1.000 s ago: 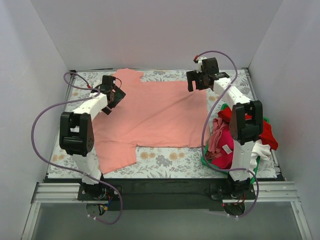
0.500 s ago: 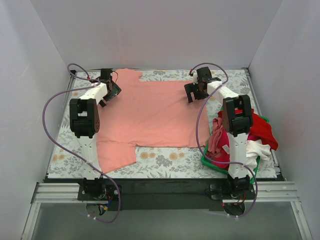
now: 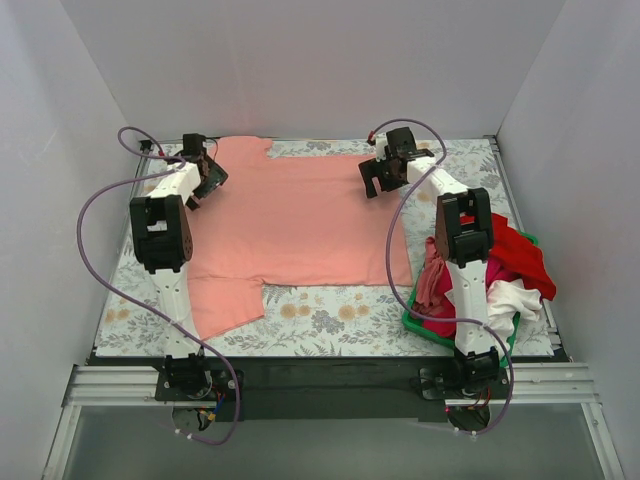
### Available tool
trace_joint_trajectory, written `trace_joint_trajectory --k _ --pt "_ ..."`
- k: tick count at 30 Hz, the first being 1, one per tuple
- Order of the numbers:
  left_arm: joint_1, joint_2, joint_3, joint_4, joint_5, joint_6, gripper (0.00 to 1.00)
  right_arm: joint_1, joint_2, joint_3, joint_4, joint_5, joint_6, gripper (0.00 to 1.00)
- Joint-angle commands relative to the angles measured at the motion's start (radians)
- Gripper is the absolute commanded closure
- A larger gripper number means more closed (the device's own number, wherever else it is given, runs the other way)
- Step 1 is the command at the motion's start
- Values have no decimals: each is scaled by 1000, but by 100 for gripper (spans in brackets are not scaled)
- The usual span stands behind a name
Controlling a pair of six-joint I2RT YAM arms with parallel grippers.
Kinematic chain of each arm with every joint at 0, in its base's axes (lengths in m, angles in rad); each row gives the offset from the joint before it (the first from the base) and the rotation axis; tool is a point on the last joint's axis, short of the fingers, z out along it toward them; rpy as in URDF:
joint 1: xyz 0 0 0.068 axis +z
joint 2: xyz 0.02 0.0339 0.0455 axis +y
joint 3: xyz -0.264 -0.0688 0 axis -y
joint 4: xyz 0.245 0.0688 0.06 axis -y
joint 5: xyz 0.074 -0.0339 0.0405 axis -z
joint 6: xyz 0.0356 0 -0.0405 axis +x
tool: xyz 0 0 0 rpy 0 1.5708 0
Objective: Fold and stack the t-shirts
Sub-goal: Flatten the tshirt out
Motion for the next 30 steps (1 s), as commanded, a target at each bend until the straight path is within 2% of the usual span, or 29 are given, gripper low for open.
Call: trace_joint_trajectory --k 1,7,10,13,15,20,21,24,25,26,28,30 --pt "17 42 29 -16 -4 46 2 0 45 72 -15 -16 -27 2" --pt "17 7 98 -73 -7 57 2 3 8 168 -43 23 -55 2" --pt "17 -85 89 -92 4 49 2 23 -71 159 -41 61 -59 2" --pt "17 -222 5 -111 35 19 2 54 -177 97 -38 127 -53 2" --pt "15 -347 -71 -130 52 -36 2 78 -270 3 -25 152 -9 2" --pt "-23 -651 -484 -61 96 -133 2 129 -490 -299 63 164 143 2" --pt "-34 -693 -544 -44 99 -141 2 150 -563 -419 86 161 177 2" --pt "-142 -835 -702 -96 38 -217 2 187 -712 -619 152 173 284 2" --pt "-165 -890 -736 -107 33 -277 2 192 -752 -679 199 167 313 2" --pt "-223 -923 -812 -105 47 -288 2 196 -836 -736 227 156 341 2" --pt "-265 -1002 -872 -104 94 -325 2 198 -918 -903 323 116 410 2" --pt "-345 -1052 -949 -156 52 -359 2 198 -1013 -991 354 101 435 2"
